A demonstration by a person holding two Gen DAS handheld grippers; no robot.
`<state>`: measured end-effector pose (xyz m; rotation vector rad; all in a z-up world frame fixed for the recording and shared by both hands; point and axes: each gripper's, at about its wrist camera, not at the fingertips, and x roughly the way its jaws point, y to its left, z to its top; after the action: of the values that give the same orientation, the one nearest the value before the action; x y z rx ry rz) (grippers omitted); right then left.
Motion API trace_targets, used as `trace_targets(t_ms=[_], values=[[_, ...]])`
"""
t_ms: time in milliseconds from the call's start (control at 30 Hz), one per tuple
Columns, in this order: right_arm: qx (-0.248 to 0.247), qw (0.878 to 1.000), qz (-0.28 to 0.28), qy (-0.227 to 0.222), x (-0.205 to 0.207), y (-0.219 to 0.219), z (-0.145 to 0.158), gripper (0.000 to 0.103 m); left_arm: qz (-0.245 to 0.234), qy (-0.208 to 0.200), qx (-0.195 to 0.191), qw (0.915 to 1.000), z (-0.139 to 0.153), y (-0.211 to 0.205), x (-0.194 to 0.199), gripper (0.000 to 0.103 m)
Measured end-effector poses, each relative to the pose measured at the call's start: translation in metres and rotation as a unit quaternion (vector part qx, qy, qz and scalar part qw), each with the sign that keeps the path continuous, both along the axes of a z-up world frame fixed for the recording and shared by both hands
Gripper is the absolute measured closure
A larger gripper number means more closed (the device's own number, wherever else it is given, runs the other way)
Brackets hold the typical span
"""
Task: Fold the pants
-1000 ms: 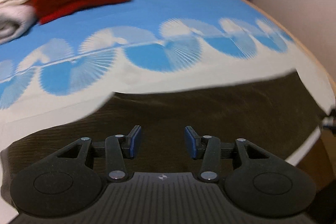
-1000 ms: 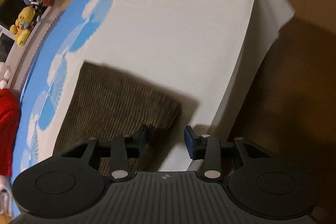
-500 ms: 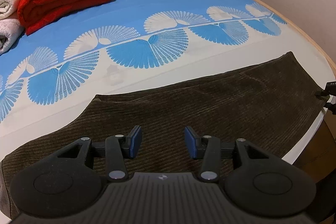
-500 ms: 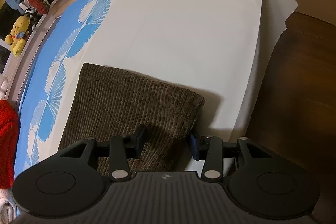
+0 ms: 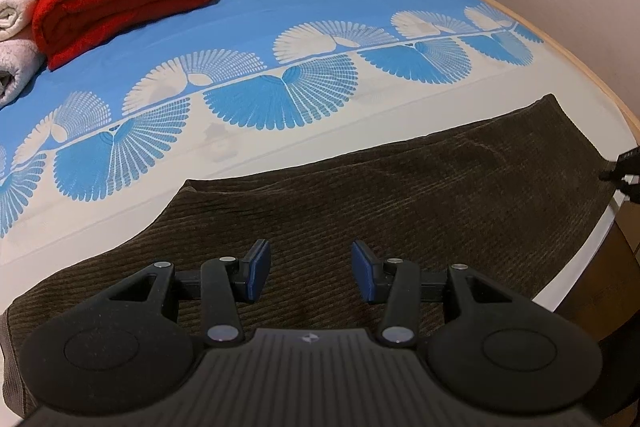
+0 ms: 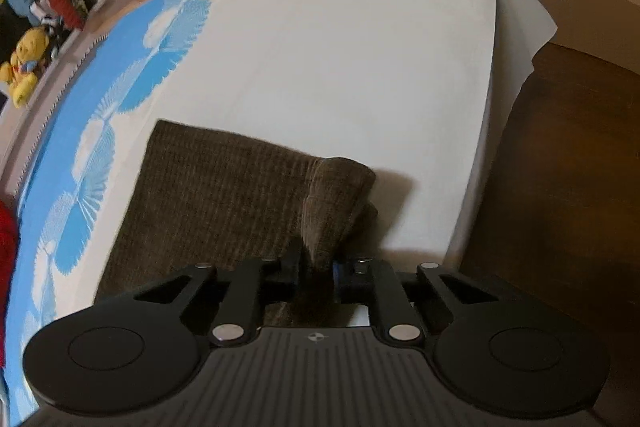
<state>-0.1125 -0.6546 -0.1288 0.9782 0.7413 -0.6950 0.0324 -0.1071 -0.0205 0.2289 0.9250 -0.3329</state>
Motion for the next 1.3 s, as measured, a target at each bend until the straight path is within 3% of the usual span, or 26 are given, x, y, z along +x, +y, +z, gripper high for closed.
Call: trace_targets(t_ms=[100,167,233,300,367,467,500,600,667,733,767,833,867,900,1000,1067,1100,1167,1200,1300], values=[[-0.041,0.999,0.013,-0.028,0.003,0.011,0.02,0.092,-0.004,-0.005,0.006,1.0,0.001,0.004,-0.001,0.053],[-0.097,0.993,0.046,-0.05,0.011,0.027,0.044,0.092,0.006,-0.011,0.002,0.9999,0.005,0.012,0.0,0.053],[-0.182,0.975,0.102,-0.073,0.021,0.061,0.076,0.092,0.026,-0.015,-0.008,0.9995,0.01,0.028,0.002,0.053],[-0.262,0.944,0.172,-0.104,0.029,0.11,0.109,0.092,0.055,-0.017,-0.018,0.9982,0.014,0.047,0.006,0.053],[-0.331,0.902,0.241,-0.134,0.032,0.169,0.137,0.092,0.085,-0.02,-0.025,0.9959,0.017,0.069,0.01,0.053],[-0.392,0.832,0.342,-0.193,0.026,0.267,0.161,0.092,0.128,-0.02,-0.023,0.9913,0.019,0.102,0.011,0.053],[-0.407,0.805,0.377,-0.21,0.022,0.303,0.163,0.092,0.14,-0.016,-0.025,0.9897,0.018,0.113,0.011,0.053],[-0.41,0.742,0.478,-0.231,0.013,0.395,0.143,0.091,0.17,0.001,-0.032,0.985,0.015,0.142,0.009,0.053],[-0.391,0.697,0.565,-0.204,0.008,0.45,0.107,0.083,0.181,0.006,-0.031,0.983,0.015,0.157,0.005,0.053],[-0.35,0.635,0.677,-0.128,0.004,0.495,0.059,0.081,0.19,0.007,-0.028,0.9813,0.014,0.17,0.003,0.053],[-0.33,0.608,0.715,-0.096,-0.001,0.507,0.041,0.073,0.195,0.009,-0.028,0.9804,0.014,0.176,0.001,0.053],[-0.375,0.557,0.733,-0.105,-0.023,0.52,0.033,0.058,0.205,0.013,-0.034,0.9782,0.014,0.187,-0.001,0.053],[-0.379,0.541,0.743,-0.111,-0.027,0.522,0.04,0.059,0.206,0.012,-0.036,0.9777,0.014,0.191,-0.003,0.053],[-0.363,0.548,0.744,-0.123,-0.025,0.518,0.05,0.06,0.206,0.01,-0.037,0.9778,0.014,0.195,-0.005,0.053],[-0.322,0.603,0.711,-0.165,-0.01,0.497,0.074,0.058,0.206,0.01,-0.032,0.9779,0.013,0.199,-0.008,0.053],[-0.319,0.63,0.692,-0.152,0.003,0.487,0.073,0.058,0.207,0.013,-0.033,0.9776,0.012,0.201,-0.009,0.053],[-0.316,0.637,0.69,-0.138,0.009,0.486,0.067,0.058,0.206,0.014,-0.032,0.978,0.012,0.201,-0.009,0.053],[-0.307,0.64,0.693,-0.123,0.016,0.485,0.056,0.058,0.202,0.015,-0.028,0.9789,0.01,0.199,-0.009,0.053],[-0.307,0.635,0.698,-0.122,0.016,0.488,0.052,0.058,0.201,0.017,-0.028,0.9791,0.009,0.198,-0.009,0.053],[-0.306,0.607,0.723,-0.125,0.01,0.503,0.048,0.058,0.198,0.022,-0.028,0.9796,0.006,0.194,-0.007,0.053]])
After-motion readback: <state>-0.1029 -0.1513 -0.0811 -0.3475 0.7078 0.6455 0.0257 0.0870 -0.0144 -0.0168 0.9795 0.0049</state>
